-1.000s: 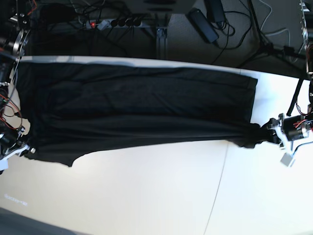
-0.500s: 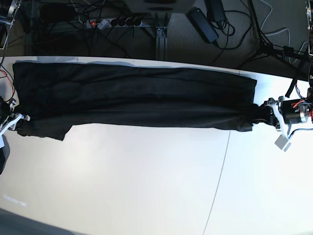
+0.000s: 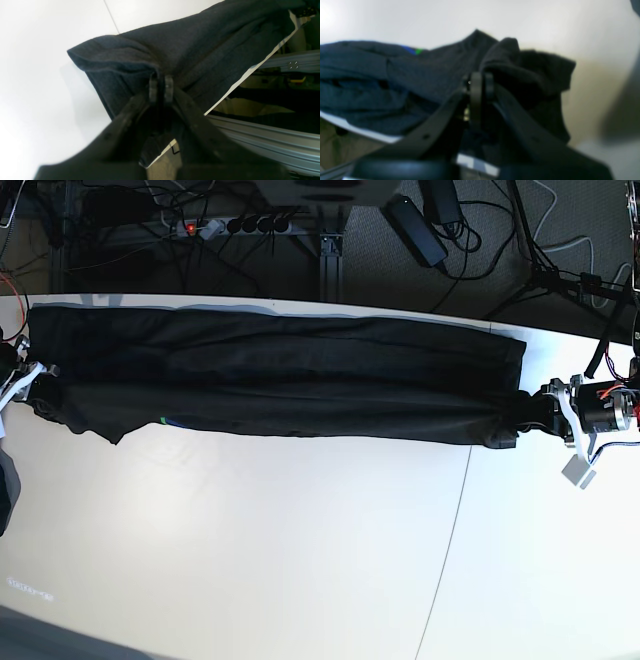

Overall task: Fold the T-shirt properly
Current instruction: 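Lower the folded hem onto the shirt and open both grippers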

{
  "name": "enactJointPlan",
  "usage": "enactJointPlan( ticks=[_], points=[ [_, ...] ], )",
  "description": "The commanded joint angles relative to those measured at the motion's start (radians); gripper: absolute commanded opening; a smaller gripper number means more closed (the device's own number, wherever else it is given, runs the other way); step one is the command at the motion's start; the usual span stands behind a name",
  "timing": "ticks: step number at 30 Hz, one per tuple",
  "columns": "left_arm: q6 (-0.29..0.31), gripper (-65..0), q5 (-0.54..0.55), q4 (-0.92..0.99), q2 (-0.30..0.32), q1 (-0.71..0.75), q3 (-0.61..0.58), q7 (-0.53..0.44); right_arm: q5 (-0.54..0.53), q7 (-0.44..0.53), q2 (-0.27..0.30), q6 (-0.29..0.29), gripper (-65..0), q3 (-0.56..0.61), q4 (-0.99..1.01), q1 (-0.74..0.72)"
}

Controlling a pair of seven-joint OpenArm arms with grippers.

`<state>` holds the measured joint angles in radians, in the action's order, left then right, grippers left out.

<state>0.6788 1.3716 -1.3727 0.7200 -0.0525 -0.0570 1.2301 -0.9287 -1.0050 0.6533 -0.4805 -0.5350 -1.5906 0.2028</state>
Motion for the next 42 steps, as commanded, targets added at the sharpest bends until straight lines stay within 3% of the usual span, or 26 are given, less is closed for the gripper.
enactJointPlan(
  ticks=[1,5,10,14,16,20,26,31,37,42],
  points=[
    [0.019,-65.0,0.019,-0.014,0.023,-0.018,0.011,-0.015,-0.015,0.016,0.021,-0.073,-65.0,-0.014,-0.016,0.001],
    [0.019,-65.0,0.019,-0.014,0.023,-0.011,0.011,-0.029,-0.014,-0.008,0.006,-0.073,-65.0,-0.014,-0.016,0.035],
    [0.019,-54.3,0.016,-0.014,0.023,-0.011,0.011,-0.040,-0.010,-0.019,-0.036,-0.073,-63.7,-0.014,-0.016,0.056],
    [0.019,-51.8,-0.008,-0.014,0.023,-0.011,0.011,-0.044,0.016,-0.002,-0.047,-0.072,-35.5,-0.014,-0.016,0.055],
    [0.019,-47.5,-0.009,-0.014,0.023,-0.011,0.011,-0.040,0.017,0.002,-0.046,-0.071,-29.2,-0.014,-0.017,0.049],
    [0.019,-40.1,-0.014,-0.014,0.024,-0.011,0.011,-0.028,0.021,0.002,-0.047,-0.070,-29.2,-0.039,-0.038,0.031],
    [0.019,-40.0,-0.030,-0.014,0.023,-0.011,0.011,-0.044,0.025,0.003,-0.033,-0.070,-29.2,-0.142,-0.127,0.010],
    [0.019,-40.0,-0.030,-0.014,0.023,-0.011,0.011,-0.052,0.056,0.029,0.012,-0.069,-29.2,-0.147,-0.105,-0.025],
    [0.019,-40.0,-0.030,-0.014,0.023,-0.011,0.011,-0.053,0.074,0.066,0.029,-0.069,-29.2,-0.133,0.031,-0.106],
    [0.019,-40.0,-0.030,-0.014,0.023,-0.011,0.011,-0.055,0.073,0.072,0.028,-0.070,-29.4,-0.031,0.214,-0.193]
  ],
)
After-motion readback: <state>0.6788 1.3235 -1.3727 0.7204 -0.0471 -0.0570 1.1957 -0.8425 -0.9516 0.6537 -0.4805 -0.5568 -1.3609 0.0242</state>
